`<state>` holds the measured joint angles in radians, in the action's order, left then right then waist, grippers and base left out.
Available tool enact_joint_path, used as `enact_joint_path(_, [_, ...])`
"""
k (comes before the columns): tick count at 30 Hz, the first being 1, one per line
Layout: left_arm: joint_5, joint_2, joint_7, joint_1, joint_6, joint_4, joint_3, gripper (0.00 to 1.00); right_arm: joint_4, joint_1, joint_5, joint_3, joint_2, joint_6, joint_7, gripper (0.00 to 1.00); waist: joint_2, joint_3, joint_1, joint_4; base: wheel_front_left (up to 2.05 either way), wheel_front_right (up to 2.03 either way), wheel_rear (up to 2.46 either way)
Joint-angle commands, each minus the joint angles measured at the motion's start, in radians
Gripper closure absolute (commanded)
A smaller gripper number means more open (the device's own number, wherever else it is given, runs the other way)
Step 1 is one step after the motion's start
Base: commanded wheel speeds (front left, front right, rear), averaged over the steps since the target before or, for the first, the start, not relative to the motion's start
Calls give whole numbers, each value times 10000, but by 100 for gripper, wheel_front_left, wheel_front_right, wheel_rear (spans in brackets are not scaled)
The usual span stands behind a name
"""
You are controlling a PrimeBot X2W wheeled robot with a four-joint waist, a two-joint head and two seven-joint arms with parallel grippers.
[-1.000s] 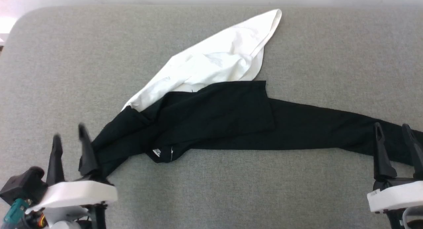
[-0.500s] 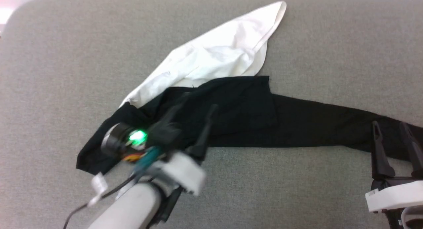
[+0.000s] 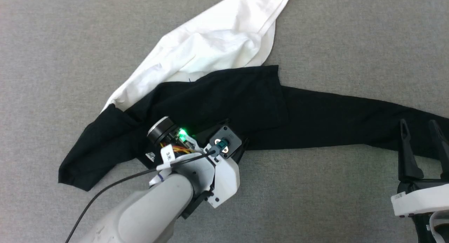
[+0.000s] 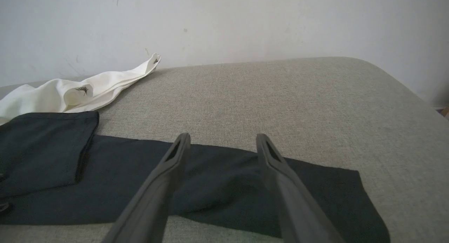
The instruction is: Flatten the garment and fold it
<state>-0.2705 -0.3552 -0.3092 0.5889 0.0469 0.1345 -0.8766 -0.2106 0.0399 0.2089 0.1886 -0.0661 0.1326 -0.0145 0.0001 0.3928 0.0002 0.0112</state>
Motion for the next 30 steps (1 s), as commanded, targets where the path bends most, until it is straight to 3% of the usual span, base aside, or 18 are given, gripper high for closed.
enact_joint_path(1, [107, 11, -18, 194, -43, 59, -31, 0, 22, -171, 66, -1, -44, -19, -84, 0, -1, 66, -2, -45, 0, 0, 0])
enact_joint_path(9, [162, 303, 385, 453, 103, 749, -29, 0, 120, -298, 108, 44, -156, -19, -117, 0, -1, 145, -2, 1, 0, 0, 0])
enact_joint_path(10, [132, 366, 508, 468, 121, 830, -6, 44, 127, -311, 109, 48, -167, -19, -118, 0, -1, 146, -2, 12, 0, 0, 0])
enact_joint_path(11, [107, 427, 637, 483, 141, 905, 16, 96, 134, -323, 109, 49, -177, -19, -117, 0, -1, 143, -2, 21, 0, 0, 0])
enact_joint_path(12, [81, 490, 774, 505, 154, 961, 37, 100, 143, -336, 110, 49, -187, -19, -116, 0, -1, 132, -2, 28, 0, 0, 0])
enact_joint_path(22, [-750, 913, 2036, 459, 420, 609, 833, 100, 268, -236, 55, 120, -169, -19, -146, 0, -1, -373, -2, 230, 0, 0, 0])
enact_joint_path(30, [-2233, 424, 2469, 48, 1183, -1912, 2871, 100, 363, -1, 16, 102, -55, -19, -186, 0, -1, -918, -2, 526, 0, 0, 0])
